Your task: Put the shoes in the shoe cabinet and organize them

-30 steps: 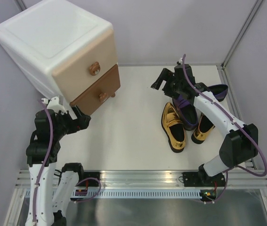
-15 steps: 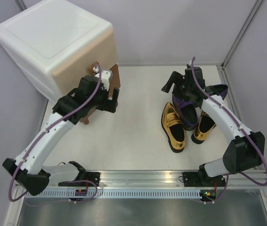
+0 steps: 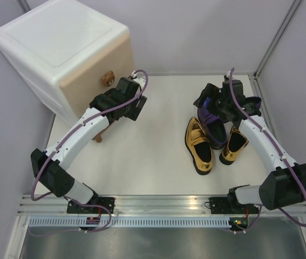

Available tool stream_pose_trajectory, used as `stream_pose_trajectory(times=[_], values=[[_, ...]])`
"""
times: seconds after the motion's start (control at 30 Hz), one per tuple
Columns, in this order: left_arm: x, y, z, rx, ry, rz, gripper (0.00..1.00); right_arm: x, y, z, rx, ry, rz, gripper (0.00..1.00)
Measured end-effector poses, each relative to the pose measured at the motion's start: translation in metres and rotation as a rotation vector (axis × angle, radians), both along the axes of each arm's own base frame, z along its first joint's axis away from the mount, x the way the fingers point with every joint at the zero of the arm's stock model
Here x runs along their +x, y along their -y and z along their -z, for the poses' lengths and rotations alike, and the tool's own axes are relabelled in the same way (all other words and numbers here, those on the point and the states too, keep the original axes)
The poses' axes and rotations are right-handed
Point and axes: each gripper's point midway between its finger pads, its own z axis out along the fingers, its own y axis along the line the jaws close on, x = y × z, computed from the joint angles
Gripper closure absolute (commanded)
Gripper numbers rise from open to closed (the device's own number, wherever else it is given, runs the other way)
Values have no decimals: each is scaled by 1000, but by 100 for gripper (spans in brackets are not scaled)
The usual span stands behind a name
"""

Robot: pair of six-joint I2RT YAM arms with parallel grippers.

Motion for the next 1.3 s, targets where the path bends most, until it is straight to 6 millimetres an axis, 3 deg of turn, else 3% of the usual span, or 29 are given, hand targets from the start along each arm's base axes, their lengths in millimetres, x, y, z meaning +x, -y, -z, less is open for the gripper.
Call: stream_pose_trajectory(times=[0.5, 0.77, 0.9, 1.1, 1.3], values=[[25, -12, 22, 145, 1, -3, 36, -5, 3, 9, -9, -18, 0, 2], [17, -24, 51, 195, -59, -2, 39, -10, 4, 19, -15, -43, -8, 2], [19, -27, 50, 199, -54, -6, 40, -14, 1, 23, -2, -58, -26, 2], [20, -29, 50, 201, -41, -8, 50, -19, -1, 29, 5, -77, -42, 2], [23, -35, 46, 215, -25, -14, 71, -21, -2, 33, 6, -84, -52, 2]])
